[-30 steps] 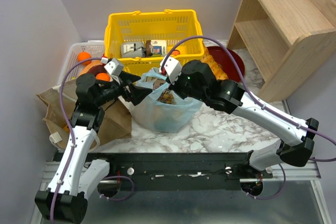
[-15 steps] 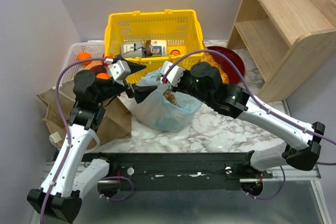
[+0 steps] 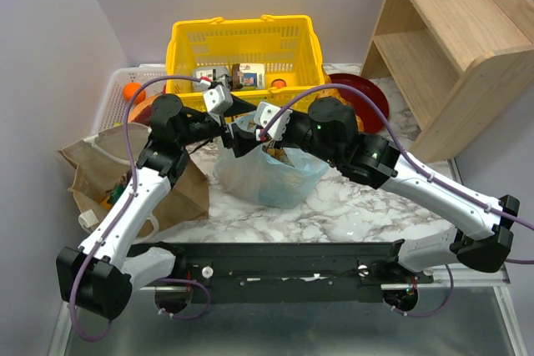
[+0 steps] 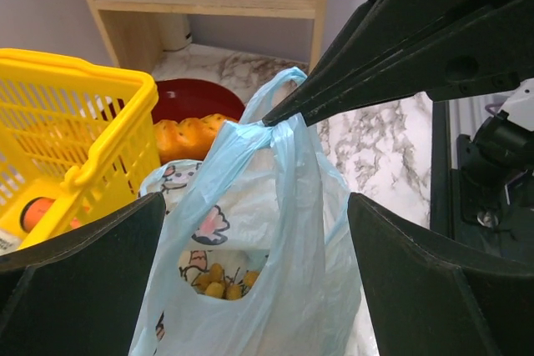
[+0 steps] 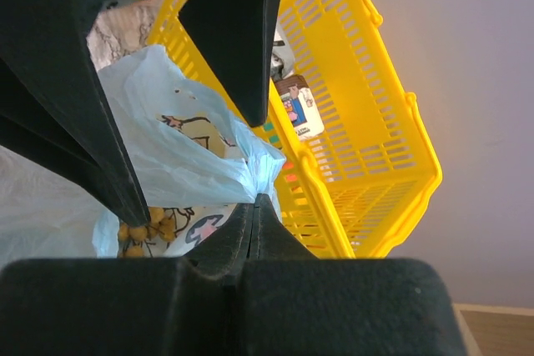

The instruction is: Place the mixed food into the grocery bags and tie them

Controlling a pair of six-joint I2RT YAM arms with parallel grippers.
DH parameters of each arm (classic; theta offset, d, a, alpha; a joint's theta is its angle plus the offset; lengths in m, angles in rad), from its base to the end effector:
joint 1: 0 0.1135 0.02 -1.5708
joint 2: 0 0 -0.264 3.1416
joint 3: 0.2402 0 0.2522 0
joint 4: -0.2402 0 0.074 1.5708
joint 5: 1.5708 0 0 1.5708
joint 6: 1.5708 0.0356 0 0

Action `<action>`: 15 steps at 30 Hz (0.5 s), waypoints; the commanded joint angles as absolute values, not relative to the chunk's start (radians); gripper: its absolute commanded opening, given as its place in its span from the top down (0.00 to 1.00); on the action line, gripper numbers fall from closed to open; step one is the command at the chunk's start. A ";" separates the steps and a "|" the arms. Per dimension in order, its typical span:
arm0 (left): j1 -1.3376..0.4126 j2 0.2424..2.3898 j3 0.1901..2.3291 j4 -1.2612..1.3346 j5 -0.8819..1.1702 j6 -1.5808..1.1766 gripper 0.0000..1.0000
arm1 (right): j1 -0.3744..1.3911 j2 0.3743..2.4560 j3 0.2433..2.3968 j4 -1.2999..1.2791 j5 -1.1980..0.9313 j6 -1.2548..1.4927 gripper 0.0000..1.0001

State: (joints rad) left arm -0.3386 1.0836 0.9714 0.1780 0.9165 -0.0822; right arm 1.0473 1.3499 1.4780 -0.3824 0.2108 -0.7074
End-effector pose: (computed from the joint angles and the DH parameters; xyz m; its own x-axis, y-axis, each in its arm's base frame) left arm 0.2189 -0.1070 0.3853 -0.0161 -0.0473 -0.9988 0.9509 0.3082 -0.0299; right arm 0.1578 0.2585 0.4345 0.3890 -0.5973 -0.7014 -0.6485 0.3633 -0.6690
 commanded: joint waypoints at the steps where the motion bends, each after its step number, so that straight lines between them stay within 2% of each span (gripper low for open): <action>1: -0.360 1.123 0.943 0.271 0.959 -0.126 0.01 | 1.051 1.336 1.474 -0.342 0.176 -0.719 0.99; 7: -0.399 1.160 0.904 0.249 0.927 -0.118 0.02 | 1.052 1.336 1.476 -0.331 0.176 -0.712 0.99; 10: -0.408 1.166 0.890 0.230 0.905 -0.106 0.07 | 1.051 1.331 1.468 -0.322 0.160 -0.701 0.99; 15: -0.423 1.178 0.879 0.209 0.884 -0.112 0.29 | 1.051 1.339 1.466 -0.311 0.166 -0.695 0.99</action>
